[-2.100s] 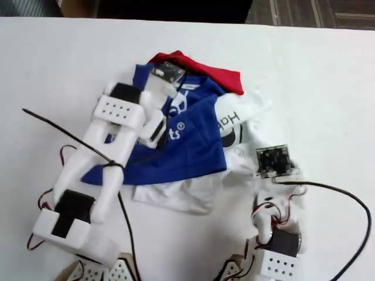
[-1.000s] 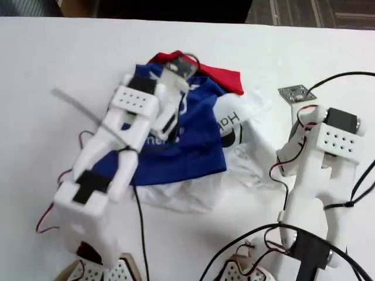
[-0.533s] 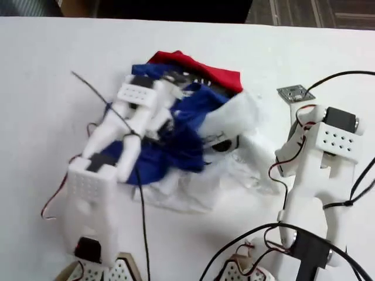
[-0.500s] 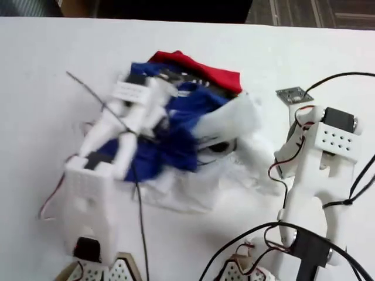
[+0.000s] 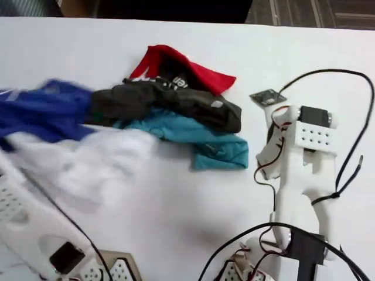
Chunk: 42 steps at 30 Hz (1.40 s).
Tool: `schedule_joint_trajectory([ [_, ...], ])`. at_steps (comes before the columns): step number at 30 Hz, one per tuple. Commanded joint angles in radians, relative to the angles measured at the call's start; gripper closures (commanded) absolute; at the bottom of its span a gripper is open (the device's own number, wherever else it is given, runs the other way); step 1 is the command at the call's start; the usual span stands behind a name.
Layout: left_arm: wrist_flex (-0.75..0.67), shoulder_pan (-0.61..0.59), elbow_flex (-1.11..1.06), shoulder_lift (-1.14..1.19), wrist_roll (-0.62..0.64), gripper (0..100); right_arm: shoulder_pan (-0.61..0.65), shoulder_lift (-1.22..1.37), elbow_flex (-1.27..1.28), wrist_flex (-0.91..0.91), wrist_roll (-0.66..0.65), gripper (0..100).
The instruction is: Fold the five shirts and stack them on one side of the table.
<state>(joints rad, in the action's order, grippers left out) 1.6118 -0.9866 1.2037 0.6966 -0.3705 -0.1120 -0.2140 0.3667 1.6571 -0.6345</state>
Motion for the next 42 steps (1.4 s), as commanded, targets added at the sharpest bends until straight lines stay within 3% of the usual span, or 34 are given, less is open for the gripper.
schedule_joint_trajectory([
  [1,0.005,-0.083,0.148,-0.015,0.000,97,0.061,0.002,-0.003,-0.008,0.006,94.3],
  [6,0.023,-0.106,0.209,-0.012,-0.014,97,0.142,0.002,-0.003,-0.010,0.006,94.2],
  [9,0.083,-0.063,0.196,-0.011,-0.104,94,0.162,0.002,-0.005,-0.012,0.008,92.5],
  [15,0.169,0.078,0.234,-0.054,-0.133,70,0.162,0.002,-0.003,-0.022,0.115,75.5],
  [21,0.173,0.319,0.223,-0.140,-0.083,70,0.157,0.002,-0.005,-0.045,0.123,68.7],
  [25,0.173,0.526,0.088,-0.140,-0.078,70,0.156,0.002,-0.005,-0.044,0.124,68.7],
  [31,0.107,0.790,-0.351,-0.137,-0.034,70,0.154,0.002,-0.003,-0.038,0.124,68.7],
  [37,-0.120,0.905,-0.650,-0.137,0.029,70,0.154,0.002,0.006,-0.028,0.123,68.7],
  [42,-0.230,0.916,-0.782,-0.137,0.029,70,0.154,0.001,0.051,-0.028,0.118,68.7],
])
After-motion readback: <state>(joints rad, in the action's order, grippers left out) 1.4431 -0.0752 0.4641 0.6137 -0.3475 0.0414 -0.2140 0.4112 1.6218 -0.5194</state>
